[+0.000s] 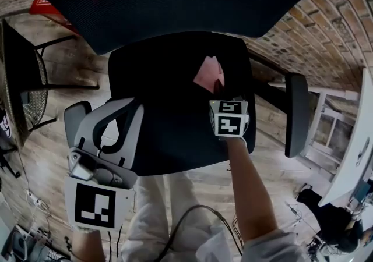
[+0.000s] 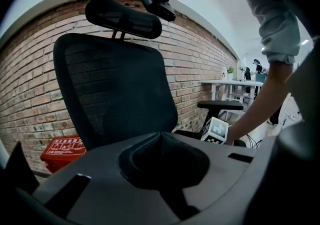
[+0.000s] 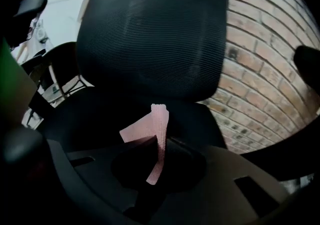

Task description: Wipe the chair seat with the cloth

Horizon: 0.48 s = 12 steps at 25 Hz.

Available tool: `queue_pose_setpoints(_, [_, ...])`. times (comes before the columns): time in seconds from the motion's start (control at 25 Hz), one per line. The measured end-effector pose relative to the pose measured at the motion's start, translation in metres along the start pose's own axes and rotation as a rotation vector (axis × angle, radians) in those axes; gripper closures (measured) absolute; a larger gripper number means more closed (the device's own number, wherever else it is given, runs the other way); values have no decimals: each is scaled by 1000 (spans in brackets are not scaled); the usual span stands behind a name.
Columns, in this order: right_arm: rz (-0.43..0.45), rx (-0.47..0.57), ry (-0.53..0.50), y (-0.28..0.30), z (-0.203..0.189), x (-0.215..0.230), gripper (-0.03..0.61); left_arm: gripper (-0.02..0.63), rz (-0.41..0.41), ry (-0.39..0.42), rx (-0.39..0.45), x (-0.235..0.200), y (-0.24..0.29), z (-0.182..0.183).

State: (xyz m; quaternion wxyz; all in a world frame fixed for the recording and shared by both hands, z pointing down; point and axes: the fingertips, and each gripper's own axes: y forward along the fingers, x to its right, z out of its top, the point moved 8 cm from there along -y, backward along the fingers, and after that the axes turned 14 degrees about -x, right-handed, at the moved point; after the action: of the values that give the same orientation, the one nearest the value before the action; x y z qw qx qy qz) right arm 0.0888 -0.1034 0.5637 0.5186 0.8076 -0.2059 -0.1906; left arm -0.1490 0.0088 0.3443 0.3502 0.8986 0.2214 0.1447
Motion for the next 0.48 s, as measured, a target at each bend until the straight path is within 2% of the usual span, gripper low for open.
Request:
queue_pose_setpoints(0.24, [-87,-31,45,-13,-23,51,523,595,-16,33,6,7,3,9])
queue_pose_setpoints(0.48, [-104,-51,64,-20,-40,70,523,595,-23,49,11,11,5,17])
